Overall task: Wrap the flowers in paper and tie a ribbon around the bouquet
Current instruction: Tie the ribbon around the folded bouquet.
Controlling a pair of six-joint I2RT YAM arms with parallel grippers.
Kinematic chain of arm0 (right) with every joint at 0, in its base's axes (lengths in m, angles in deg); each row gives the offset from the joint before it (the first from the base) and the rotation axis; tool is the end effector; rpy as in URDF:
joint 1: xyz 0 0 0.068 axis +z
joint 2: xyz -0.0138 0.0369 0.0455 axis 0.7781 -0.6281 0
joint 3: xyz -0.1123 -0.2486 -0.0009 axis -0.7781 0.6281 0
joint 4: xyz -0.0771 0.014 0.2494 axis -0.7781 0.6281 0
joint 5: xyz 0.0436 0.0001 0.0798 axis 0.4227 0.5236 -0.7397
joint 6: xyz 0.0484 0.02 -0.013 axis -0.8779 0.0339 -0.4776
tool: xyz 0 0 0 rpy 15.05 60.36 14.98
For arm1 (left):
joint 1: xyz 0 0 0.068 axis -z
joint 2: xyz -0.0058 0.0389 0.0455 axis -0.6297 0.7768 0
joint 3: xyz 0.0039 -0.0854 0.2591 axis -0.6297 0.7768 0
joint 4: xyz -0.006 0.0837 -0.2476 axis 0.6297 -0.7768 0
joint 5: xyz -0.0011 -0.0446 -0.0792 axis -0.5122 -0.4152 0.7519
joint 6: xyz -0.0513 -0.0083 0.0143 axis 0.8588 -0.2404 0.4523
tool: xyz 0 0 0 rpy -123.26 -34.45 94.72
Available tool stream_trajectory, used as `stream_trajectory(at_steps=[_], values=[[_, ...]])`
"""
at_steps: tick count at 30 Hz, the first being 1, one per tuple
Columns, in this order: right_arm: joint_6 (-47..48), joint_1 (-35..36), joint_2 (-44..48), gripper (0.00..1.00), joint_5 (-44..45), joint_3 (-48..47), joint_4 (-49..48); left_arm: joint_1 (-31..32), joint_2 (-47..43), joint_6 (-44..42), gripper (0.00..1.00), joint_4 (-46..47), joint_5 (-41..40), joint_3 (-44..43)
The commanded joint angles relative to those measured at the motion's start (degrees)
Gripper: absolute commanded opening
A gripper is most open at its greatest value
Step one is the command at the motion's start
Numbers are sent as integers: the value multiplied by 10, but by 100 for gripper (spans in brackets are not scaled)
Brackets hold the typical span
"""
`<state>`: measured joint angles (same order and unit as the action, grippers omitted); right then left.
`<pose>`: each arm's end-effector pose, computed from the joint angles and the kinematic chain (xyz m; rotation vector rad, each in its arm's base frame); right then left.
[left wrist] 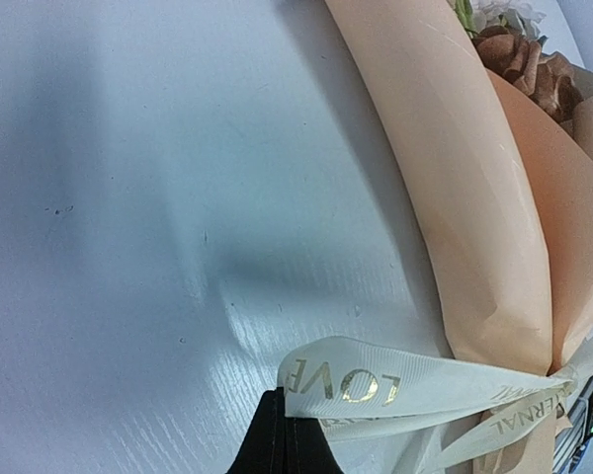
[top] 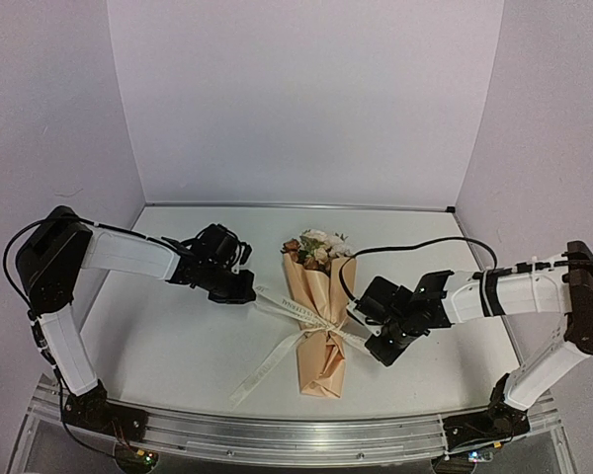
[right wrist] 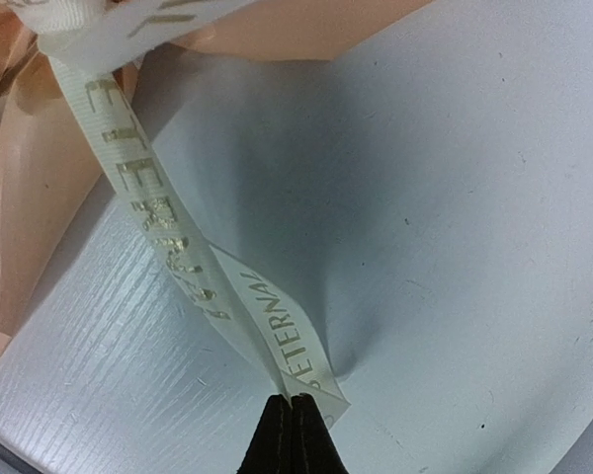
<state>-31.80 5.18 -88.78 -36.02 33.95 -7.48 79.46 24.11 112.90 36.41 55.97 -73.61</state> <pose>0.1575 0.2262 0.1697 -1.1291 2.5722 0.0398 0.2739 -0.2411 0.1595 0.3155 2.6007 -0.6801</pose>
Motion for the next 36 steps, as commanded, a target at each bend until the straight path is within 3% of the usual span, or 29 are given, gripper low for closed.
stream_trajectory(at_steps=[1, 14, 21, 23, 27, 30, 36], values=[[-3, -3, 14, 0, -6, -2, 48, -14, -24, -18, 0, -4, -12, 2], [-34, -13, 17, 0, -3, 26, 47, -46, -35, -10, 0, 7, -4, 20], [-52, -13, 29, 1, -13, 13, 43, -41, -27, -35, 0, 20, 48, 15], [-66, -13, 37, 10, -28, -14, 56, -25, -29, -46, 0, 28, 60, 10], [-110, -13, 67, 43, -45, -50, 64, 13, -32, -74, 0, 36, 59, -3], [-153, -13, 65, 60, -50, -90, 70, 28, -35, -76, 0, 47, 54, -5], [-233, -14, 0, 63, -37, -179, 105, 33, -44, -74, 0, 61, 51, 2]])
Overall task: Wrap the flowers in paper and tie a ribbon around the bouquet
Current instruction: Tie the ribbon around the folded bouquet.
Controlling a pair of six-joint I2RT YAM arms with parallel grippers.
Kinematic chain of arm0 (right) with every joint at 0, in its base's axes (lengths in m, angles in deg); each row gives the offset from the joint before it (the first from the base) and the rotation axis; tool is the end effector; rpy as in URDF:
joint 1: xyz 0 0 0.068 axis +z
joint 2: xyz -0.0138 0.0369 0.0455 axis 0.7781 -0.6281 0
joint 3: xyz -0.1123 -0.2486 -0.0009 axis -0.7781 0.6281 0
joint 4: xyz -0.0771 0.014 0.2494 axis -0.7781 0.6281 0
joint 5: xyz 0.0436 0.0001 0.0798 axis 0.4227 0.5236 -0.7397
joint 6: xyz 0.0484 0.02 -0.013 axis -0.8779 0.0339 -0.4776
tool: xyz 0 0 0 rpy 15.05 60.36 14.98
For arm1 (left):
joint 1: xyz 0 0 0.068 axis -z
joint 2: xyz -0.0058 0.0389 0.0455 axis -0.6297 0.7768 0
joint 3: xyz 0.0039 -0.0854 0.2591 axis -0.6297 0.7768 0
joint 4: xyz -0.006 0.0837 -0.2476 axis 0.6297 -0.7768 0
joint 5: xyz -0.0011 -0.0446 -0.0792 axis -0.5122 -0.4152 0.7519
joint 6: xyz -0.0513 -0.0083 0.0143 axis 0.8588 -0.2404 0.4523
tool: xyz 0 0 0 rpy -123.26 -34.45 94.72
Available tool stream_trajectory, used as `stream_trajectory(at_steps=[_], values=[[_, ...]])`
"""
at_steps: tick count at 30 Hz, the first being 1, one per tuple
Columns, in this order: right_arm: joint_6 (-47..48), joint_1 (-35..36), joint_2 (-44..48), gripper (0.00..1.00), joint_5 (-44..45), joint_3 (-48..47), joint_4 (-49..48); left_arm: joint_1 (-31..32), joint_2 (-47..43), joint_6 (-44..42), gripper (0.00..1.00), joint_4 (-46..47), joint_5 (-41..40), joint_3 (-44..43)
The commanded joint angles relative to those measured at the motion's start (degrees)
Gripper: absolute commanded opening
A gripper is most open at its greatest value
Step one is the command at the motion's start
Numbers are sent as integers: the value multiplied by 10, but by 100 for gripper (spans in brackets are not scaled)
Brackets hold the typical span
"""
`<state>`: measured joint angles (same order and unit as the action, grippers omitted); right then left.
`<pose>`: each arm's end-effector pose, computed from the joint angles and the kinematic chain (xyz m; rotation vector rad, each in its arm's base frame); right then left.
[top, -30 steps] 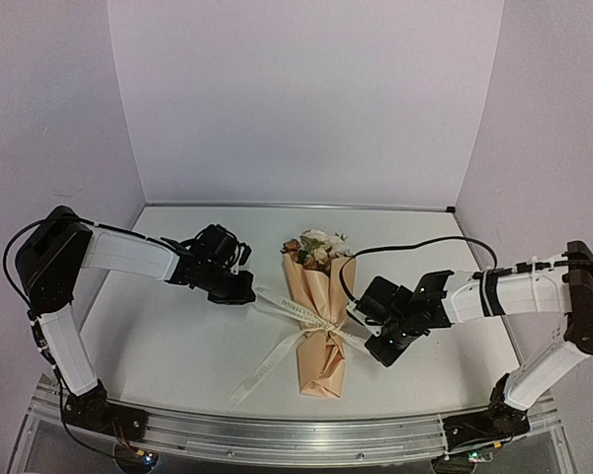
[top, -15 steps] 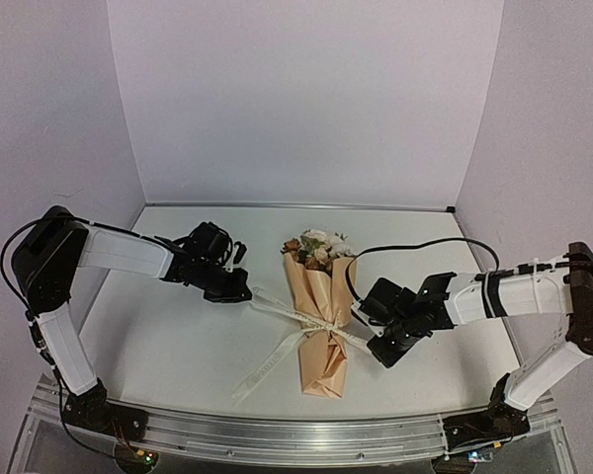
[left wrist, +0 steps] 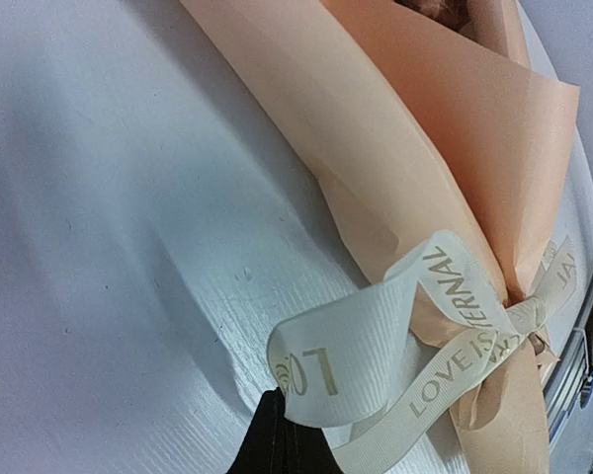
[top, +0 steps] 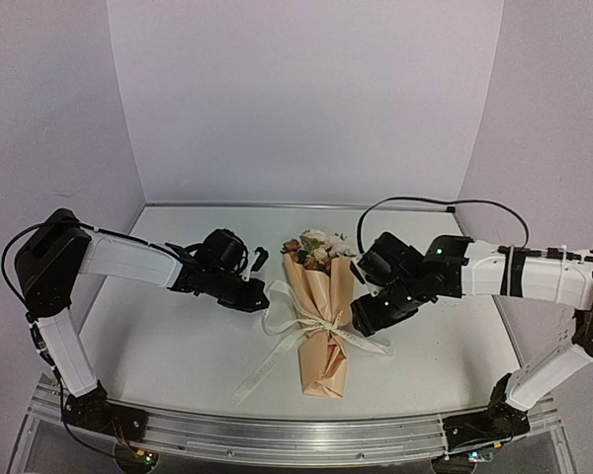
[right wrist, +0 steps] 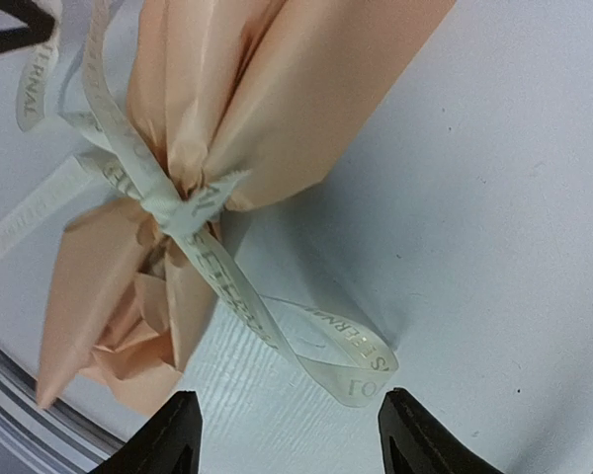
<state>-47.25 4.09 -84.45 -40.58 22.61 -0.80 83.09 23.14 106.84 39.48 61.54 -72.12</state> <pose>0.1683 0.2375 0.2405 -0.7332 2.6255 0.3197 0.2542 -0.2589 0.1621 0.5787 2.5281 -0.8018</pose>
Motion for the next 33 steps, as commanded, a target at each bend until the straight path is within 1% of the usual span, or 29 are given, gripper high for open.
stream_trajectory(at_steps=[1, 4, 8, 14, 18, 25, 29, 33], values=[[-96, -4, -61, 62, 9, -86, 51, -3, -36, -13, 0, 32, -7, -10], [-136, -3, -107, 58, 7, -131, 66, -3, -39, -14, 0, 29, -12, -9], [-182, -3, -141, 51, 29, -153, 66, -3, -43, -8, 0, 36, -12, 2], [-220, -3, -159, 52, 48, -154, 59, -3, -50, -3, 0, 52, -6, 17], [-232, -3, -161, 53, 46, -144, 19, -3, -49, -4, 0, 58, 1, 21], [-240, 3, -181, 55, 39, -149, -12, -3, -52, -2, 0, 62, 4, 32], [-247, 3, -196, 53, 41, -152, -15, -3, -55, -4, 0, 62, 4, 34], [-257, 3, -209, 45, 35, -153, -24, -3, -59, -6, 1, 62, 6, 37]])
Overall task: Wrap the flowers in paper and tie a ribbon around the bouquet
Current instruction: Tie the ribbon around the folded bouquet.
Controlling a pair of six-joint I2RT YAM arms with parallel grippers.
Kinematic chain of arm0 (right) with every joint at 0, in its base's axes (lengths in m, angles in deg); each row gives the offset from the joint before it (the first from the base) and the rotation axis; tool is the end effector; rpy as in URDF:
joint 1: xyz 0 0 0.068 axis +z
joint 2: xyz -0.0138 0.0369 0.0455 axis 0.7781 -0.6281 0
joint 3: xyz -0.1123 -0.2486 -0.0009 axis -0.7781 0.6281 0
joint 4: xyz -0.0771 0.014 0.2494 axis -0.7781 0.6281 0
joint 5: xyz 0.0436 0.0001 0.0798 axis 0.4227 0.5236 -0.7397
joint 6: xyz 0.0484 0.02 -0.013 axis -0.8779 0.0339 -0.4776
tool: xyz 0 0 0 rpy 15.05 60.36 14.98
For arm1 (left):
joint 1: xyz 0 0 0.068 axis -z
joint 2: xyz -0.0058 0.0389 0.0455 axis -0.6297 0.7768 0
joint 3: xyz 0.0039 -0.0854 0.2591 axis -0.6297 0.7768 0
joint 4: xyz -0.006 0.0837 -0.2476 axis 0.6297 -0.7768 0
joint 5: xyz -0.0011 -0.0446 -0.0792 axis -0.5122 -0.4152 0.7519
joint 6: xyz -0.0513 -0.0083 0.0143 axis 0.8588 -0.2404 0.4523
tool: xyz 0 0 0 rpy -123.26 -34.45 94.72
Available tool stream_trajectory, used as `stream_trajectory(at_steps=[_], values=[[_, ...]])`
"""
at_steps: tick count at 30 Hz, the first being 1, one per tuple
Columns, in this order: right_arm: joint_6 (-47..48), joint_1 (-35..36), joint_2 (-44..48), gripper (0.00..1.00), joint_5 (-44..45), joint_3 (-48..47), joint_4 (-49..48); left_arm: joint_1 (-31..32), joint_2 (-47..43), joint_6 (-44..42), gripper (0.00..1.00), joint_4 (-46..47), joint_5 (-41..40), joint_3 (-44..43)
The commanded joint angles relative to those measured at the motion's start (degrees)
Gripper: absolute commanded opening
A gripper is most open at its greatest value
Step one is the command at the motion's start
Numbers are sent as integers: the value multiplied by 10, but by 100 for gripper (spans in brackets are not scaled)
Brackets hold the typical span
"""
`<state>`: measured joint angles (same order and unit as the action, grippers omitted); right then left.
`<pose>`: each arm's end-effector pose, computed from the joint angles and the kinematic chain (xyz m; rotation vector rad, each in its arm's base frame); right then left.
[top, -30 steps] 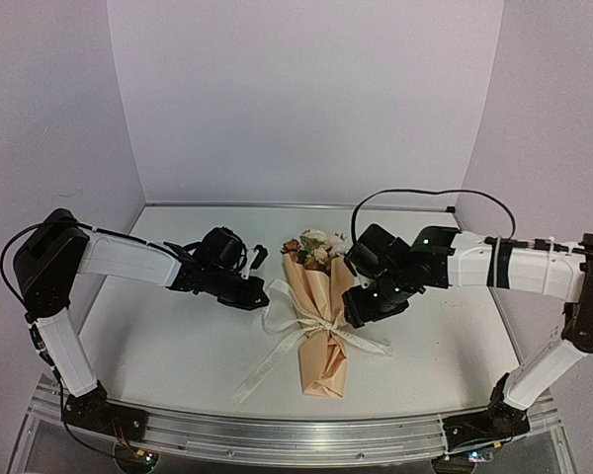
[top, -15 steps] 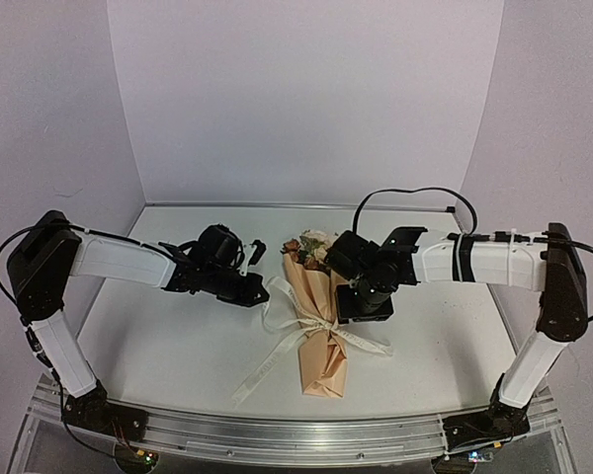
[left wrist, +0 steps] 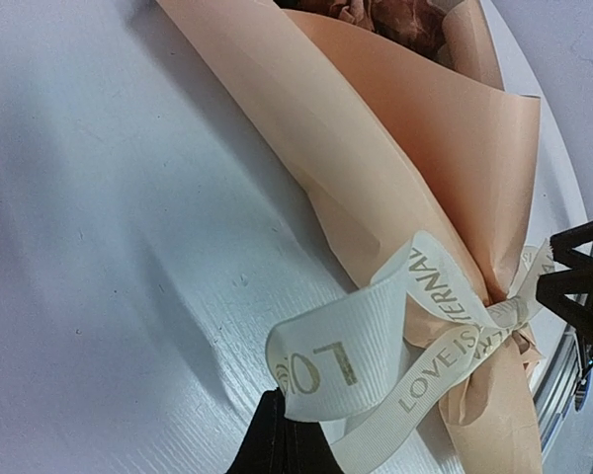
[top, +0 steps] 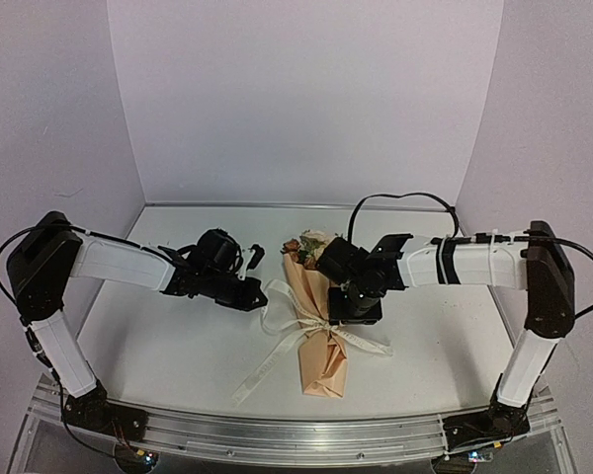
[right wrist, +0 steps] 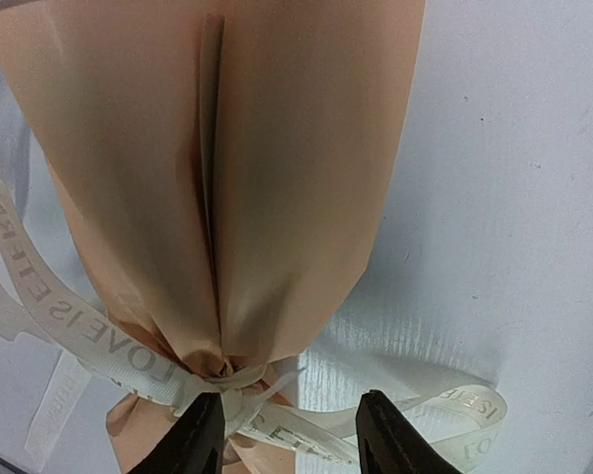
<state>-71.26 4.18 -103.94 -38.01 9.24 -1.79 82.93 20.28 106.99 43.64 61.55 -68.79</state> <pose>0.2118 0.2983 0.2041 -0.1715 2.8015 0.2989 0.2486 -0.2521 0.1673 0.5694 2.4633 -0.8334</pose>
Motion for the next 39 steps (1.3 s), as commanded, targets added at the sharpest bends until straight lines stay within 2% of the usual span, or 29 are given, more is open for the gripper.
stream_trajectory(at_steps=[1, 5, 8, 15, 22, 25, 27, 34, 39], values=[[-18, 2, -15, 42, 8, -20, -16, -1, -32, -8, 2, 21, 6, 5], [-19, 2, -7, 21, 10, -8, -18, -1, -32, -12, 3, 21, 3, 4], [-10, 2, 5, 0, 12, 1, -19, -1, -29, -15, 6, 21, 6, 2], [20, 2, 32, 0, 8, -10, -8, -2, -27, -17, 8, 21, -6, -1], [20, 6, 45, 0, -11, 0, -9, 2, -63, -32, 37, 53, -20, 21], [3, 6, 47, 0, -26, 33, -50, 24, -97, -81, 45, 70, -64, 35], [-10, 6, 57, 0, -30, 66, -94, 41, -110, -119, 47, 90, -74, 40], [-53, -4, 97, 0, -23, 167, -211, 96, -80, -283, 46, 185, -43, 34], [-101, -20, 119, 0, -17, 234, -291, 116, -58, -416, 46, 288, -5, 65]])
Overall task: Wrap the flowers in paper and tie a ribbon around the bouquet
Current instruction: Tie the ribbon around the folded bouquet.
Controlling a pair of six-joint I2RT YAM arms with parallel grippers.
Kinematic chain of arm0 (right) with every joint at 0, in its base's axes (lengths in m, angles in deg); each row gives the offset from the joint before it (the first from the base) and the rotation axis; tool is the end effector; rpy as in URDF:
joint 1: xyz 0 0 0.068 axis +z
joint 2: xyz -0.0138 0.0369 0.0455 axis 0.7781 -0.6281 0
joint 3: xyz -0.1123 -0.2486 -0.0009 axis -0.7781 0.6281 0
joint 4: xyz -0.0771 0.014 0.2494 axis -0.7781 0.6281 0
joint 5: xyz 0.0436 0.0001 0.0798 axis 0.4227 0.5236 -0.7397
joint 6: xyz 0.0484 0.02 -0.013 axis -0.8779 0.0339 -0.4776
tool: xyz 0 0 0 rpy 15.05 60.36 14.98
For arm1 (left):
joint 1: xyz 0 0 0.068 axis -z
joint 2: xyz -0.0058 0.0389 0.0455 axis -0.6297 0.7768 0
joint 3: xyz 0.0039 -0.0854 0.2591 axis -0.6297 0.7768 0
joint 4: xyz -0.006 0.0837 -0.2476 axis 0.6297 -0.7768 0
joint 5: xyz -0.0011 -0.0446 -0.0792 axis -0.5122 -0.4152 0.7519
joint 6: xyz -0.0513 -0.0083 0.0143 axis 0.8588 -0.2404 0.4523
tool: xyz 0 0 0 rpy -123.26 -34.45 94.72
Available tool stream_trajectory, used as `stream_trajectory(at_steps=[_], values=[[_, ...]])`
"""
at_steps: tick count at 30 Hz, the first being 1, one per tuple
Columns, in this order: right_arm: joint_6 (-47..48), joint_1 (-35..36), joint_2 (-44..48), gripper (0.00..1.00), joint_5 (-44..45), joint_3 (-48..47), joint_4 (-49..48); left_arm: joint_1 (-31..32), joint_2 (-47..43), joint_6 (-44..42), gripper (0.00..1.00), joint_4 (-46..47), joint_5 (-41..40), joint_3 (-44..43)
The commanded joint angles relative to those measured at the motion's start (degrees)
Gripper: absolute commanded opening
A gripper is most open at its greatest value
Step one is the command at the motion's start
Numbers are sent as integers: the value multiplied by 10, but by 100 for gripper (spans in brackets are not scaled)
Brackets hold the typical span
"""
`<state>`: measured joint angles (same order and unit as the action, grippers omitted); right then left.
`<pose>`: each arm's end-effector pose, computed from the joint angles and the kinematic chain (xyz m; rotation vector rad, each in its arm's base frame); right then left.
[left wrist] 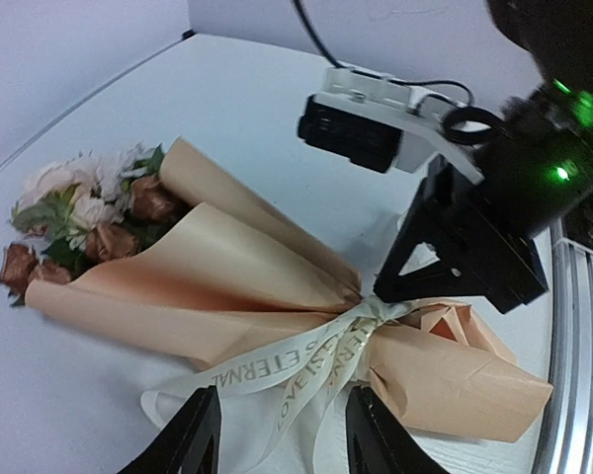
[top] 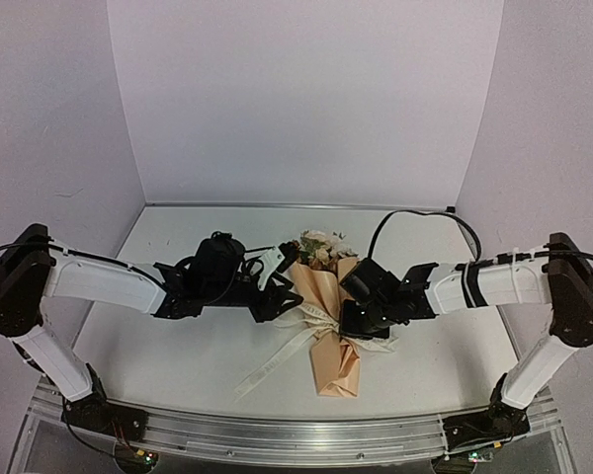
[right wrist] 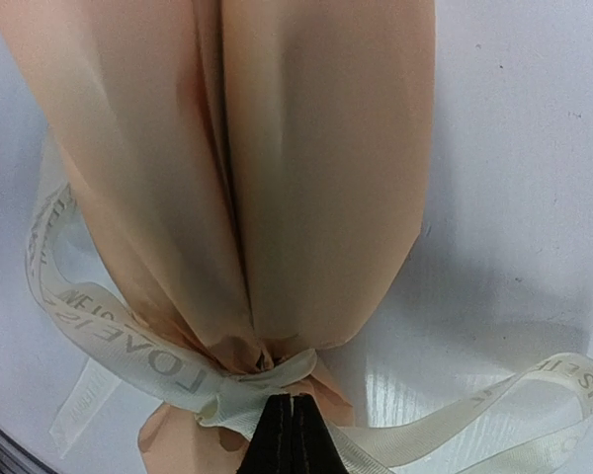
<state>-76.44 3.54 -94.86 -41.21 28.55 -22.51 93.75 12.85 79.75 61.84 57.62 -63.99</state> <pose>0.1913 0.2657 0.1771 -0.0339 2.7112 0.5613 0.1960 -0.2890 0.2121 1.1265 1.7675 -0.7490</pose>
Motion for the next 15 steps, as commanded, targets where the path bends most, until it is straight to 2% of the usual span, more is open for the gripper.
stream_trajectory(at_steps=[1, 6, 15], values=[[-57, -17, 31, 0, 13, 51, -92, 8, 22, -170, 46, 102, 47, 9], [-67, -31, 40, 0, -6, 80, -128, 9, 65, -308, 46, -15, 107, -66], [-52, -38, 71, 0, 5, 100, -125, 10, 111, -407, 46, -87, 128, -136]])
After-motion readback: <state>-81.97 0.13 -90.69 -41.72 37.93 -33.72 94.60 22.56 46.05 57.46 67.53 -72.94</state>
